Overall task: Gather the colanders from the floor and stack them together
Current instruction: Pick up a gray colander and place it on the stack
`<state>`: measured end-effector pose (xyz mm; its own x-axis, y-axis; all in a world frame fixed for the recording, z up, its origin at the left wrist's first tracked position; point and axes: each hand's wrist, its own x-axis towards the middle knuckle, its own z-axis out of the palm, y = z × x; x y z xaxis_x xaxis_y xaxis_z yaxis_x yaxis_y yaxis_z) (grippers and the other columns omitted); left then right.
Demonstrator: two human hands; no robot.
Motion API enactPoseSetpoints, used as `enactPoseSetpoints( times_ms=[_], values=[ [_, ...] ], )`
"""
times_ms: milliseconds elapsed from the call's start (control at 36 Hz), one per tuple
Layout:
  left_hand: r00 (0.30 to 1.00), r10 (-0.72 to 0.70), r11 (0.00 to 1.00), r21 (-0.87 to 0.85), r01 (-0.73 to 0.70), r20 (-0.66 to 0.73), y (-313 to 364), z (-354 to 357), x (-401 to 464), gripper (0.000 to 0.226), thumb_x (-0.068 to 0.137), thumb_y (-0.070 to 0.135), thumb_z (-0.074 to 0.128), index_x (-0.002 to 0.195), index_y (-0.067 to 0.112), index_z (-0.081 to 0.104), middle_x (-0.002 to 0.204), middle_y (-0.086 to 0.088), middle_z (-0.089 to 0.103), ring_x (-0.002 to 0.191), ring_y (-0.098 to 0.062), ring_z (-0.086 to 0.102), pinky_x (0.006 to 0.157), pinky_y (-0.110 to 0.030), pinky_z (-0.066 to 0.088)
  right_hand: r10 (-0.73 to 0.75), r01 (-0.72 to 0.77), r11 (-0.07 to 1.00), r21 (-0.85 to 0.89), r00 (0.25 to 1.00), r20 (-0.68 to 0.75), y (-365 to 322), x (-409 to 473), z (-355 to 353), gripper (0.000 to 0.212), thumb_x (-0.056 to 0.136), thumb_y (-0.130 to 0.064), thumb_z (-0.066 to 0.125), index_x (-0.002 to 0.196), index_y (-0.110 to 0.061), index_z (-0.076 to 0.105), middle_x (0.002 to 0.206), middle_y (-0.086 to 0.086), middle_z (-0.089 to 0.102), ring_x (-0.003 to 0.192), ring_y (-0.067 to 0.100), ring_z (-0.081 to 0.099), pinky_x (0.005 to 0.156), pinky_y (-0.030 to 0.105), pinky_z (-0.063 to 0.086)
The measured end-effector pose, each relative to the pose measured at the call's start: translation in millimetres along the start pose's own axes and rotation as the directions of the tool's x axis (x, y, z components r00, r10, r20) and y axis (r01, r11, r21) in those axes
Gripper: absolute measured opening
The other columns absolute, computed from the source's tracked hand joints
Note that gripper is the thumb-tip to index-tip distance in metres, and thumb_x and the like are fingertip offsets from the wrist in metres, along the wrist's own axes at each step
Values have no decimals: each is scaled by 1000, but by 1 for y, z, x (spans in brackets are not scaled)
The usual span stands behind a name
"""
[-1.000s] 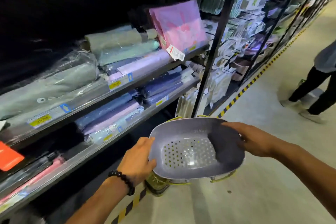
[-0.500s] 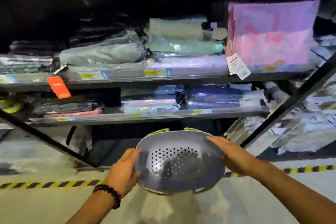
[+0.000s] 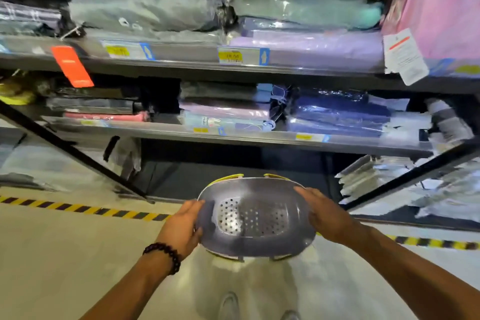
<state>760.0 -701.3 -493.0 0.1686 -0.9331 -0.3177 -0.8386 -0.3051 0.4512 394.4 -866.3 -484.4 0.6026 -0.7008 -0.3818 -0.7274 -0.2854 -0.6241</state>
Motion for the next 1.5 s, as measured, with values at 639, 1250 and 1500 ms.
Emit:
enactPoseSetpoints(
  times_ms=[639,1250,1500],
  values=[
    [994,-98,984,153,89,57,-85,235,161,52,78,38,70,127,32,51,121,3,64,94,-26,67,72,-34,53,-22,32,985,171,998,-59,174,143,160,47,99,-53,57,134,-22,65,121,3,73,108,18,70,78,25,57],
    [994,82,944,314,-103,78,-74,200,164,78,85,54,64,149,37,21,156,2,32,130,-28,41,101,-45,42,141,-162,910,-383,987,-83,141,142,145,71,95,-39,57,155,-26,22,159,3,22,132,41,42,103,52,46],
    [966,219,916,371,-155,-136,11,39,132,67,87,56,51,147,31,35,153,2,40,141,-27,32,114,-47,23,39,-120,874,-470,983,-179,-9,97,25,70,101,-47,47,159,-22,17,153,4,35,126,36,44,99,49,45]
  ],
)
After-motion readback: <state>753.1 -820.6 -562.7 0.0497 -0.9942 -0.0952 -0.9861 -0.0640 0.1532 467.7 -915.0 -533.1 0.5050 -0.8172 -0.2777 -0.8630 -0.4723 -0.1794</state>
